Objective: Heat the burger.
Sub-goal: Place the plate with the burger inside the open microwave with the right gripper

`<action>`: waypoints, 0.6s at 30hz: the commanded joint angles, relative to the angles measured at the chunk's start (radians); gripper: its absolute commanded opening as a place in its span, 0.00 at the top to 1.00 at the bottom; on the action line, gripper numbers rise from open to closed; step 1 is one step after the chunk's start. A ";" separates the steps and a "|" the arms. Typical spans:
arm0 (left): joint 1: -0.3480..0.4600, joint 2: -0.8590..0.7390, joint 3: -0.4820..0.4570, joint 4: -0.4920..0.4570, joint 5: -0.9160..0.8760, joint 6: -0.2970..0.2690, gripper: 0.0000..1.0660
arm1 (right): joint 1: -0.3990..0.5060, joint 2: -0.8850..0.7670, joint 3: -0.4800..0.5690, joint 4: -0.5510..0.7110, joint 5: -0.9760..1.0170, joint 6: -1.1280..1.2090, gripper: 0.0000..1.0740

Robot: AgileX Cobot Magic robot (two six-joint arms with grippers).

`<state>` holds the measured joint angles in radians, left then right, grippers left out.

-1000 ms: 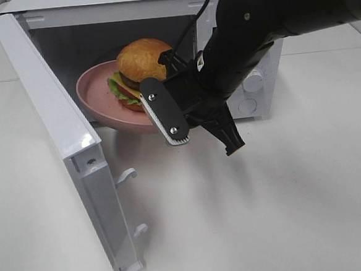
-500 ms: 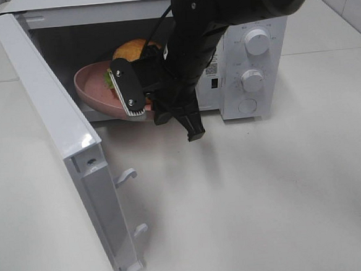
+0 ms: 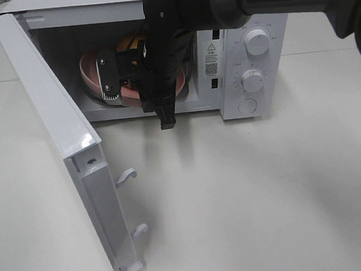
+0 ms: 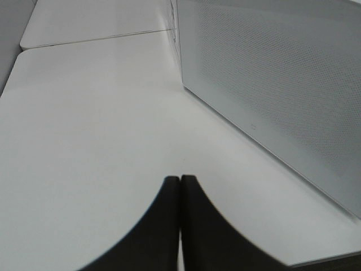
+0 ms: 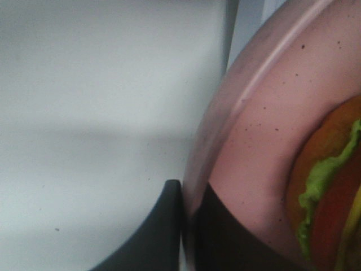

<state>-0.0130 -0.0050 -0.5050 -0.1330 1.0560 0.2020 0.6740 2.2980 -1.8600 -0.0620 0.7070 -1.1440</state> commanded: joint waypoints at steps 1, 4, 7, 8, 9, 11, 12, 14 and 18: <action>-0.005 -0.019 0.001 -0.008 -0.010 -0.002 1.00 | -0.013 0.029 -0.060 -0.007 0.001 0.032 1.00; -0.005 -0.019 0.001 -0.008 -0.010 -0.002 1.00 | -0.014 0.038 -0.069 -0.027 0.007 0.036 1.00; -0.005 -0.019 0.001 -0.008 -0.010 -0.002 1.00 | -0.014 0.038 -0.069 -0.028 0.000 0.071 1.00; -0.005 -0.019 0.001 -0.008 -0.010 -0.002 1.00 | -0.014 0.038 -0.069 -0.028 0.000 0.071 1.00; -0.005 -0.019 0.001 -0.008 -0.010 -0.002 1.00 | -0.014 0.038 -0.069 -0.028 -0.004 0.097 1.00; -0.005 -0.019 0.001 -0.008 -0.010 -0.002 1.00 | -0.014 0.038 -0.069 -0.028 -0.005 0.110 1.00; -0.005 -0.019 0.001 -0.008 -0.010 -0.002 1.00 | -0.014 0.038 -0.069 -0.028 -0.008 0.133 0.96; -0.005 -0.019 0.001 -0.008 -0.010 -0.002 1.00 | -0.014 0.037 -0.069 -0.028 -0.008 0.153 0.92; -0.005 -0.019 0.001 -0.008 -0.010 -0.002 1.00 | -0.014 0.037 -0.069 -0.028 -0.008 0.181 0.82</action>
<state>-0.0130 -0.0050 -0.5050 -0.1330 1.0560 0.2020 0.6650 2.3380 -1.9220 -0.0930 0.7040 -0.9780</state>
